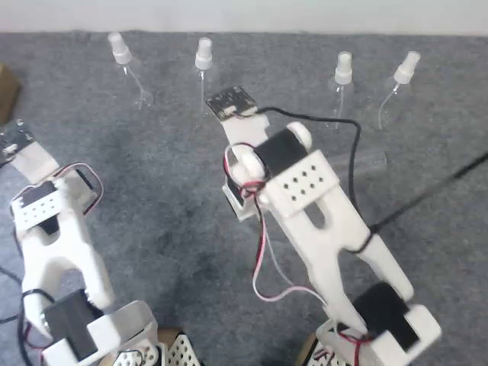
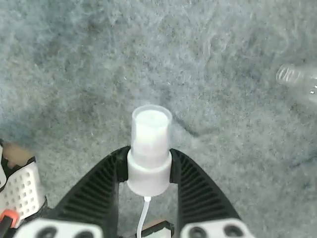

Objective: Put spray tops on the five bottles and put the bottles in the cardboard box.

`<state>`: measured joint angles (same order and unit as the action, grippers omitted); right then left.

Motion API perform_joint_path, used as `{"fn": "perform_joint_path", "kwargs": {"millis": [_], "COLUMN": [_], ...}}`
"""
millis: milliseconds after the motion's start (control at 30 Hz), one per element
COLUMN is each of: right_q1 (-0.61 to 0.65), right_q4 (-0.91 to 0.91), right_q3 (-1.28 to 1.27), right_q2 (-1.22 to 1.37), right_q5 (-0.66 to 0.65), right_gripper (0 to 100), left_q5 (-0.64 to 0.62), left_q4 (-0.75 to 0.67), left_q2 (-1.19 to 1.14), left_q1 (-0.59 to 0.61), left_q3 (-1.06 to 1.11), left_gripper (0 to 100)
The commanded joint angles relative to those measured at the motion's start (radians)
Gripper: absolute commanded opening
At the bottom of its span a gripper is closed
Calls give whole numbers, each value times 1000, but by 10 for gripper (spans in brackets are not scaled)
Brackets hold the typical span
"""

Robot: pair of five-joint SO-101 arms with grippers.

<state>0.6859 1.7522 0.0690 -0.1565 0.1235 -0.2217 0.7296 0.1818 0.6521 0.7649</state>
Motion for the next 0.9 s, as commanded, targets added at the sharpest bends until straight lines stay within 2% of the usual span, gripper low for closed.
{"fn": "perform_joint_path", "kwargs": {"millis": [0,267,533,700,867], "right_q1": [-19,-237,-318,-389,-452], "right_q4": [19,-53,-180,-271,-361], "right_q3": [-28,-169,-331,-405,-493], "right_q2": [-143,-372,-616,-750,-875], "right_q5": [12,8,6,8,11], "right_gripper": [7,7,7,7,7], "left_q5": [-9,-9,-5,2,84], "left_q4": [-20,-20,-14,-15,-14], "left_q2": [51,51,54,58,58], "left_q1": [-8,-15,-54,-153,-288], "left_q3": [-44,-42,-41,-45,-81], "left_gripper": [44,44,44,44,44]}}
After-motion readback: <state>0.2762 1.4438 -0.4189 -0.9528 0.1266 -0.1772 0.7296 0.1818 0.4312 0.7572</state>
